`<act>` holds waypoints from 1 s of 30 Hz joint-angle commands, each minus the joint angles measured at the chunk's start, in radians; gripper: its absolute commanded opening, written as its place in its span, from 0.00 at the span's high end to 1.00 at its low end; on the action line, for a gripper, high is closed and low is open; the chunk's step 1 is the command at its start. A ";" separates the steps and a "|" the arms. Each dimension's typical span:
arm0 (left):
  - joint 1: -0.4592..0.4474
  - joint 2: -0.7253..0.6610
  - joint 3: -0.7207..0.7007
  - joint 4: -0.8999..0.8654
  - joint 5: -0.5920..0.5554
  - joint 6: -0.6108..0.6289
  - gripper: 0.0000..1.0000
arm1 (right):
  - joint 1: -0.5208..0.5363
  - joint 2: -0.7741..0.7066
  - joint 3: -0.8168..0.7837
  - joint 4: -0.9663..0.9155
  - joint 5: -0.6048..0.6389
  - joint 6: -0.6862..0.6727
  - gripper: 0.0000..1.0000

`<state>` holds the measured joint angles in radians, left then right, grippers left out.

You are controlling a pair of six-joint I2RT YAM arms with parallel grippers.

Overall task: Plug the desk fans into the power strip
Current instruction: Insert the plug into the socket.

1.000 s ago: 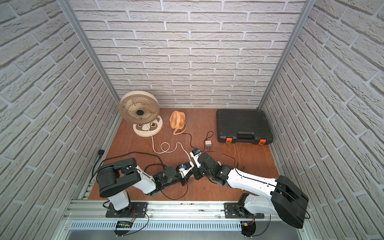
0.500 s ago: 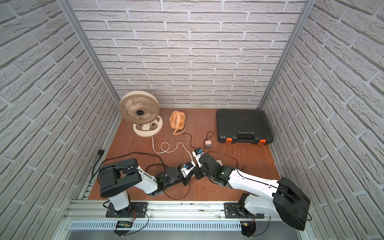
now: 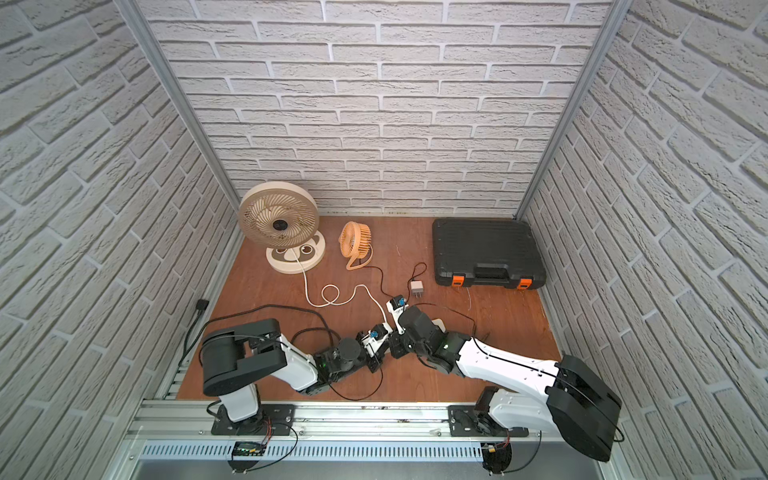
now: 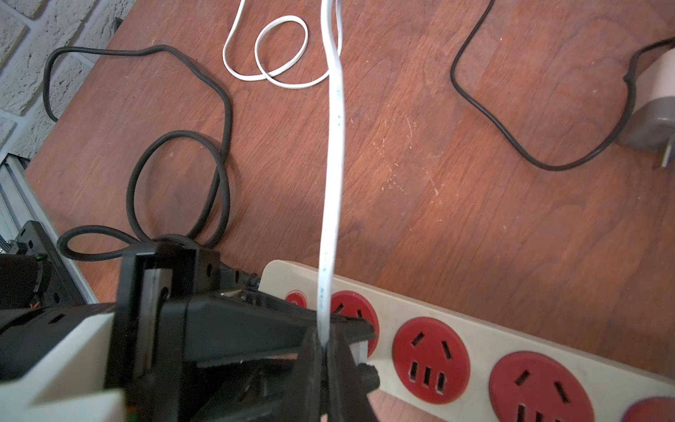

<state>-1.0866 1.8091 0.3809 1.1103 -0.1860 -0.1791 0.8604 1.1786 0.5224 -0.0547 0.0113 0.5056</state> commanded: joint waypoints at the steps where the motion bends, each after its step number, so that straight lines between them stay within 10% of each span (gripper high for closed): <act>1: 0.004 0.152 0.020 -0.640 0.071 0.016 1.00 | 0.041 0.060 -0.056 -0.154 -0.135 -0.008 0.97; 7: 0.015 0.109 0.033 -0.677 0.071 -0.014 1.00 | 0.040 0.049 -0.042 -0.168 -0.135 -0.010 0.97; 13: 0.026 -0.058 0.050 -0.775 0.044 0.007 0.69 | 0.041 0.019 0.012 -0.226 -0.114 -0.031 0.97; 30: 0.067 -0.456 0.049 -0.935 0.048 0.054 0.41 | 0.039 0.040 0.083 -0.263 -0.080 -0.055 0.97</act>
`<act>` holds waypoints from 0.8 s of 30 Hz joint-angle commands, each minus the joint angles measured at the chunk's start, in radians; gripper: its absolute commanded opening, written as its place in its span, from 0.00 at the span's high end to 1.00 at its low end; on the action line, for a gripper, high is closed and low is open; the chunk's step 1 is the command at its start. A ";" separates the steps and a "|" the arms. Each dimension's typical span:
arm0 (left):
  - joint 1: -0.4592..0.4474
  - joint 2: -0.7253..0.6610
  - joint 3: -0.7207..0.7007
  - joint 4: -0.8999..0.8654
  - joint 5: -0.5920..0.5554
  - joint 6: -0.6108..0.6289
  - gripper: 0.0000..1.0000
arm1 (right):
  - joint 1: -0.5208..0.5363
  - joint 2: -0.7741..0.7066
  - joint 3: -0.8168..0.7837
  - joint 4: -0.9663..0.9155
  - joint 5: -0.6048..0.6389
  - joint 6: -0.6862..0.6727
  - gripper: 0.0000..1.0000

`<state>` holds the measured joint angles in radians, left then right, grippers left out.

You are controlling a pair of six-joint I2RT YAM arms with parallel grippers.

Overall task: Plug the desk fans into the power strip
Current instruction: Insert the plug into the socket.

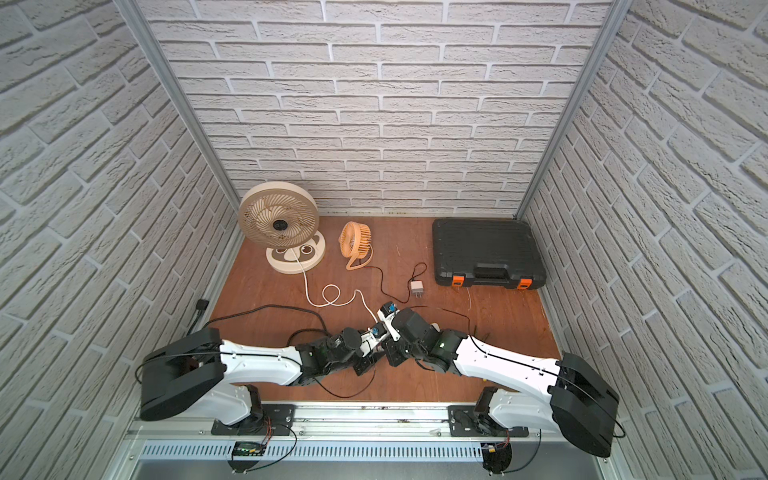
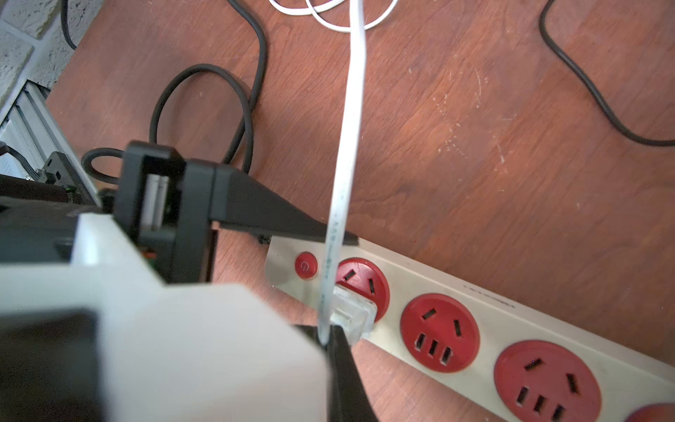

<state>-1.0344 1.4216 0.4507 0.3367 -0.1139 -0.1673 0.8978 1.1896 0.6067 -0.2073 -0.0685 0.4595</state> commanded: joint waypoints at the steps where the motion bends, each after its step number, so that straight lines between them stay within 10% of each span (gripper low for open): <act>1: 0.020 -0.097 -0.021 -0.178 -0.023 0.045 0.39 | 0.002 0.036 0.005 -0.111 0.003 -0.009 0.97; 8: 0.053 -0.282 -0.031 -0.271 -0.011 0.018 0.29 | 0.002 0.069 0.061 -0.127 0.010 -0.020 0.97; 16: 0.107 -0.435 -0.029 -0.378 -0.035 -0.078 0.17 | 0.002 0.029 0.086 -0.134 0.004 -0.044 0.61; 24: 0.175 -0.458 0.000 -0.432 -0.045 -0.191 0.02 | 0.003 0.042 0.099 -0.153 0.035 -0.048 0.55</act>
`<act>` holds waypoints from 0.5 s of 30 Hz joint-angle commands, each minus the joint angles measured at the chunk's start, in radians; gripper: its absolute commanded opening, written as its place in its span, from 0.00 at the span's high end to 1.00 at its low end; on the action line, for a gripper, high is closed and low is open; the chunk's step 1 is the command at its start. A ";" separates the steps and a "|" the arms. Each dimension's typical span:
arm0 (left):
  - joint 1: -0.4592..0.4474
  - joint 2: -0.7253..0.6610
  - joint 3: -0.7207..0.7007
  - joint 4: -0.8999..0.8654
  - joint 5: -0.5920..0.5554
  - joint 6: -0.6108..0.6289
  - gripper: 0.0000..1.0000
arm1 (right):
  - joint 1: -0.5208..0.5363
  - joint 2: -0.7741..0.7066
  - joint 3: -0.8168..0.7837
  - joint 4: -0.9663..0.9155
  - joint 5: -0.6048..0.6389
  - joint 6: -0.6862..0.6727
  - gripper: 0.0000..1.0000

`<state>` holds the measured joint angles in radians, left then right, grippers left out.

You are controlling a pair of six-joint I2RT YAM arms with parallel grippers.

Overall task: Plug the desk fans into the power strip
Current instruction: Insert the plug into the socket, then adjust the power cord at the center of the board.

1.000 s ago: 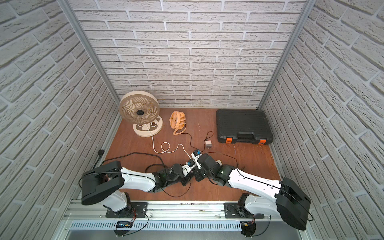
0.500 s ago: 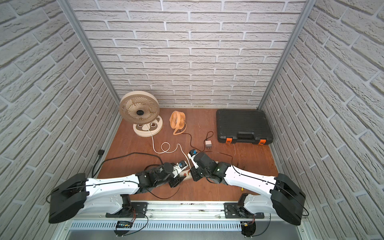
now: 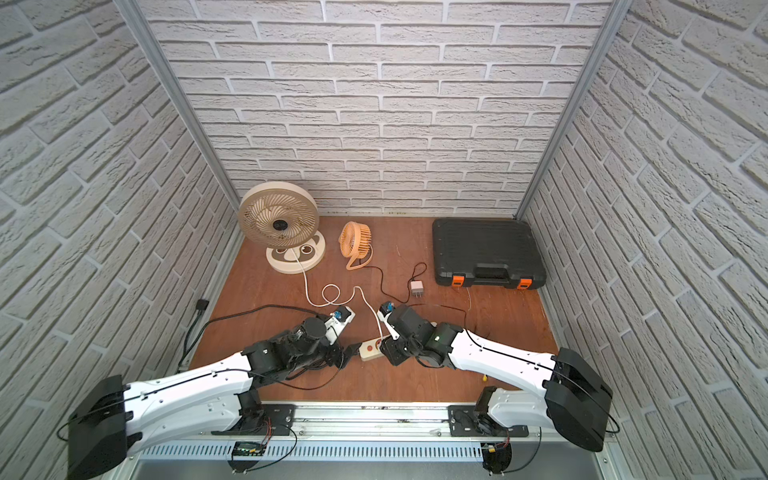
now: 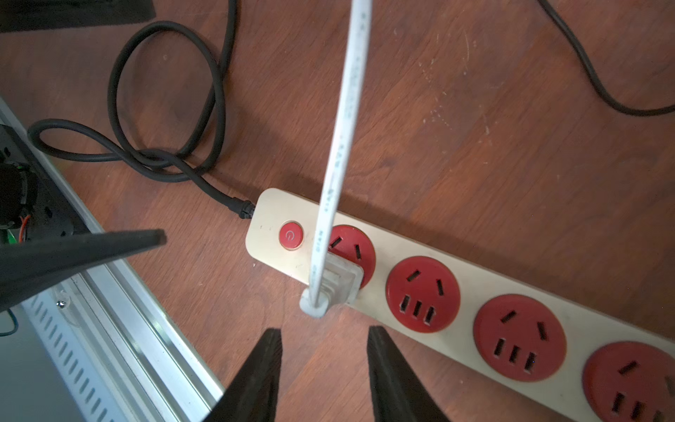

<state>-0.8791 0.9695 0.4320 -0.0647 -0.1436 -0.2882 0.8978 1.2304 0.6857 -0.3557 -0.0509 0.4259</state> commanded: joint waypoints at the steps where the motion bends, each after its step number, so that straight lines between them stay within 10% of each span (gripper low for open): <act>1: 0.030 -0.004 0.026 -0.039 -0.022 -0.088 0.02 | 0.004 0.010 0.018 0.003 0.018 -0.016 0.55; 15: 0.171 -0.017 0.072 -0.150 0.035 -0.209 0.02 | 0.004 0.084 0.071 0.037 -0.002 -0.272 0.56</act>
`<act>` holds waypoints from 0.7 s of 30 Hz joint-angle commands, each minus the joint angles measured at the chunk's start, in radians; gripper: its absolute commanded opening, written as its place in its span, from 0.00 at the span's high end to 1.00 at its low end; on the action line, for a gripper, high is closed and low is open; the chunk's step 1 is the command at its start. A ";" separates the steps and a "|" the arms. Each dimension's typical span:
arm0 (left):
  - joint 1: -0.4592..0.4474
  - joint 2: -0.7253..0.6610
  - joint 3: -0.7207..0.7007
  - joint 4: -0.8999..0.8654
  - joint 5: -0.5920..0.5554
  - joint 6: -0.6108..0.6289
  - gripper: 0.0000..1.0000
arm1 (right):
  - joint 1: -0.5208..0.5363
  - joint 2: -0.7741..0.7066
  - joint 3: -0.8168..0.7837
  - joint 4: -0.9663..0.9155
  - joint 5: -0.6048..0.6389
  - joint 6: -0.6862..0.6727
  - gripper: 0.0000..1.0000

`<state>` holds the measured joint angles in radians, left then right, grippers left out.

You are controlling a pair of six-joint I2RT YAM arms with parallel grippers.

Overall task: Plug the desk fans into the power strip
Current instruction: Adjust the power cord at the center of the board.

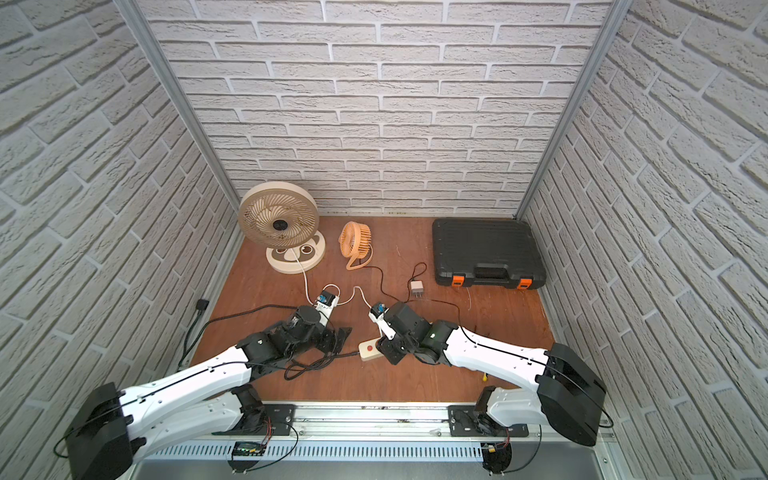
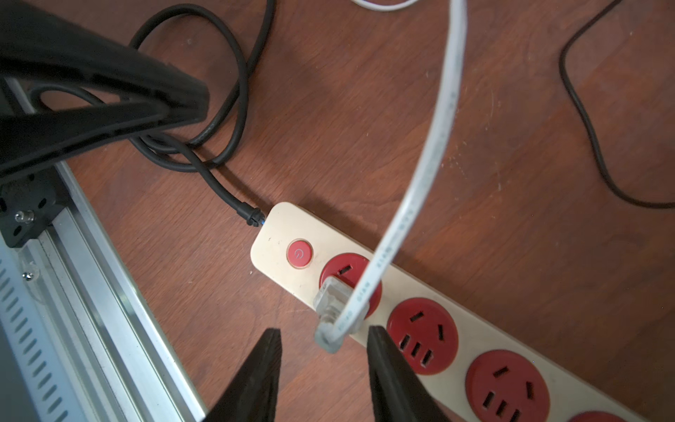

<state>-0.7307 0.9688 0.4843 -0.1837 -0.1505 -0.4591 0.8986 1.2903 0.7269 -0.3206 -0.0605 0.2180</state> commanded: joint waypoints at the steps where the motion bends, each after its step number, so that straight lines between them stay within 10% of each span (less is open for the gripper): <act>1: 0.033 -0.020 0.013 -0.024 0.060 -0.040 0.02 | 0.001 0.039 0.035 -0.006 0.022 -0.062 0.56; 21: 0.071 -0.052 -0.035 -0.002 0.091 -0.036 0.02 | 0.090 0.145 0.100 -0.123 0.198 0.156 0.81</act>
<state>-0.6689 0.9230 0.4644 -0.2089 -0.0708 -0.4950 0.9730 1.4117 0.8082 -0.4164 0.0952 0.3260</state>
